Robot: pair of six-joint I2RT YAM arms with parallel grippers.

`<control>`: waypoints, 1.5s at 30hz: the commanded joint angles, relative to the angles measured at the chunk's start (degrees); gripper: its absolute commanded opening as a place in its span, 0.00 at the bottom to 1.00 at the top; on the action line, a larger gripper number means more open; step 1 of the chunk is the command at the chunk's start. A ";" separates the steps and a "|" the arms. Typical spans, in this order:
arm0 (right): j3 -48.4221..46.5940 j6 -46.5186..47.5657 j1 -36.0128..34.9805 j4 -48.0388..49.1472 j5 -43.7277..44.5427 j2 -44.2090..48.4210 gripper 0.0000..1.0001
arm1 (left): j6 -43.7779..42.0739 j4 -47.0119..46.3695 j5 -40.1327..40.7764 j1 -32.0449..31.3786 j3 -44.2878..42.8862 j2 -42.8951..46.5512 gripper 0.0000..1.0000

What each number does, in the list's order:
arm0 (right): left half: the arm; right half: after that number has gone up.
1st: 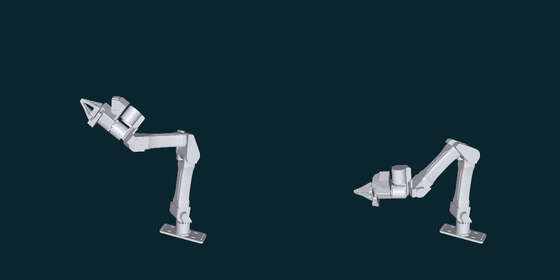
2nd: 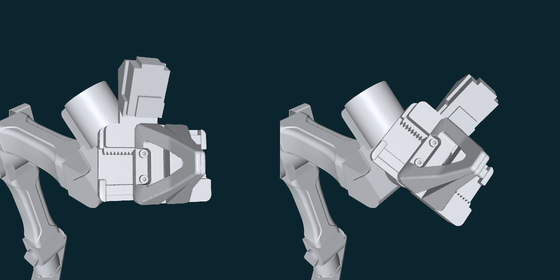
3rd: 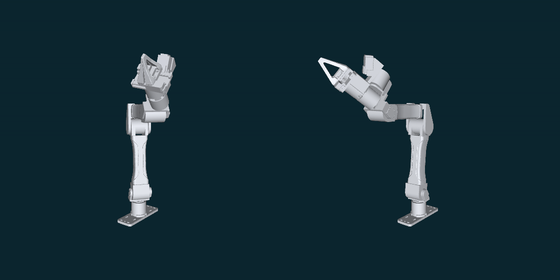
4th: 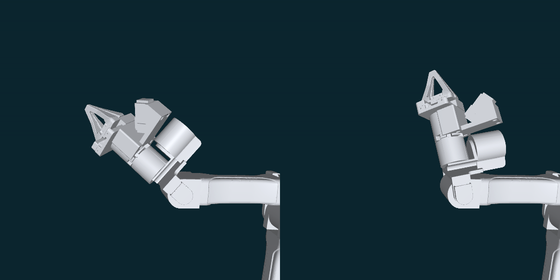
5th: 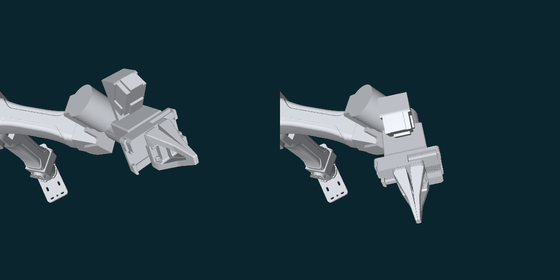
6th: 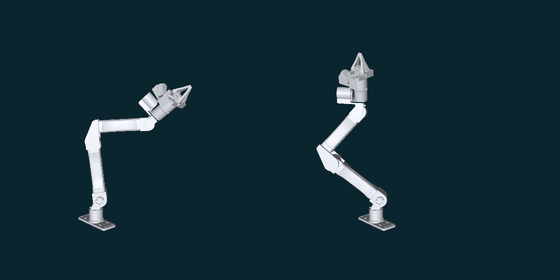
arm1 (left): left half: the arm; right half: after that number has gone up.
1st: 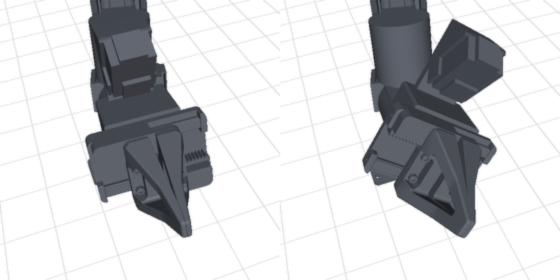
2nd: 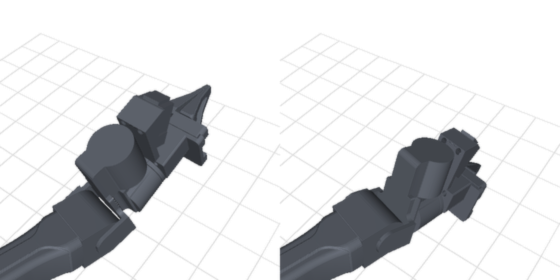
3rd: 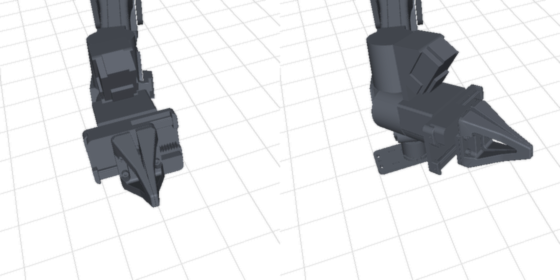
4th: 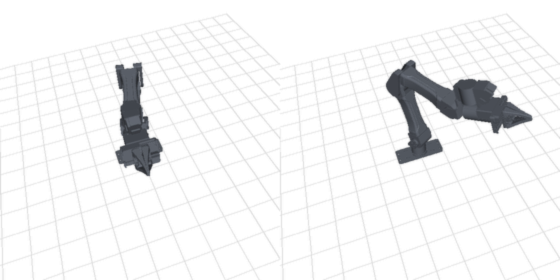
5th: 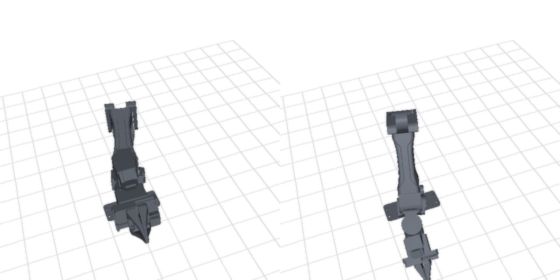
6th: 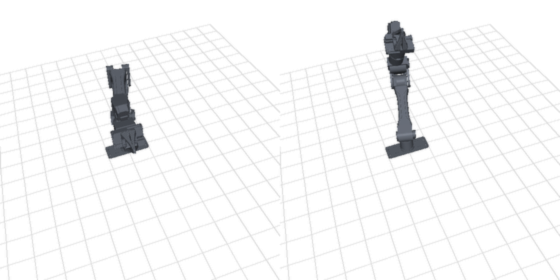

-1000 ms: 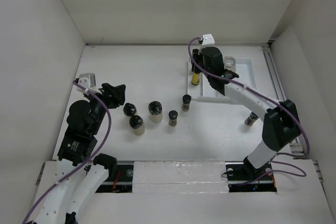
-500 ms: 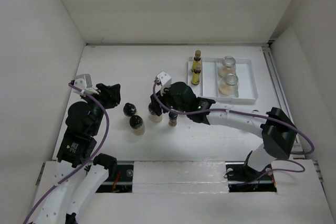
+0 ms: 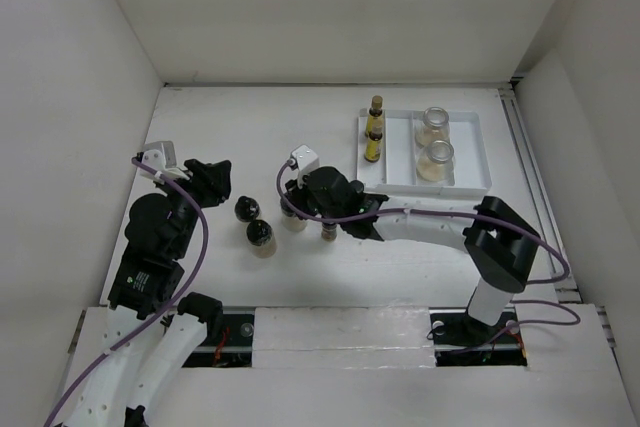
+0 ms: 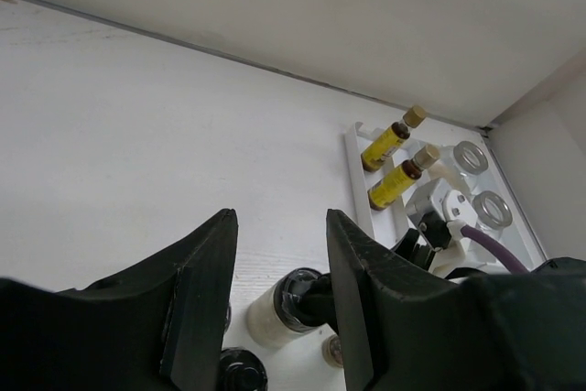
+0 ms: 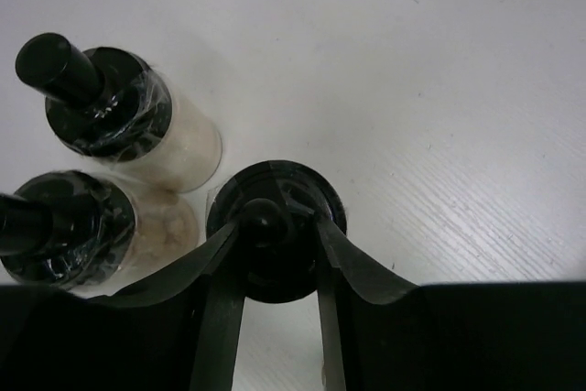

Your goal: Organize the condiment bottles

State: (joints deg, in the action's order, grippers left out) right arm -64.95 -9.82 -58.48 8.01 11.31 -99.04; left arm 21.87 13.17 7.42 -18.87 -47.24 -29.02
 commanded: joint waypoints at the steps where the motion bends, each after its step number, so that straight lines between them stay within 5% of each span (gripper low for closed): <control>1: -1.76 -0.54 -0.58 4.99 3.63 -1.67 0.38 | -0.33 -1.92 -1.18 0.24 0.22 -0.16 0.39; 3: -1.76 -0.55 -1.20 6.57 4.85 -2.38 0.38 | -0.33 -1.92 -1.71 0.24 0.22 -0.16 0.39; 7: -2.29 -1.16 -1.20 7.72 5.65 -3.00 0.22 | -0.33 -1.92 -1.71 0.24 0.22 -0.16 0.39; 12: -5.01 -1.16 -1.20 5.35 6.97 -4.23 0.42 | -0.33 -1.92 -1.71 0.24 0.22 -0.16 0.39; 15: -6.24 -0.55 -1.20 5.35 8.19 -5.71 0.42 | -0.33 -1.92 -2.23 0.24 0.22 -0.16 0.39; 22: -7.30 -0.55 -1.72 6.92 10.13 -6.34 0.05 | -0.33 -1.92 -2.23 0.24 0.22 -0.16 0.39; 30: -5.46 4.81 -0.68 9.13 14.88 9.90 0.00 | -0.33 -1.92 -2.23 0.24 0.22 -0.16 0.39; 39: -1.77 4.55 19.43 8.60 13.13 24.15 0.00 | -0.33 -1.92 -2.23 0.24 0.22 0.36 0.39; 45: -6.05 4.02 32.79 5.54 7.24 20.22 0.00 | -0.33 -1.92 -2.76 0.24 0.22 0.36 0.39</control>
State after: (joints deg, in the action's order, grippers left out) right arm -68.55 -5.54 -28.93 13.63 23.20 -75.40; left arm 21.87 13.17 5.65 -18.87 -47.24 -29.04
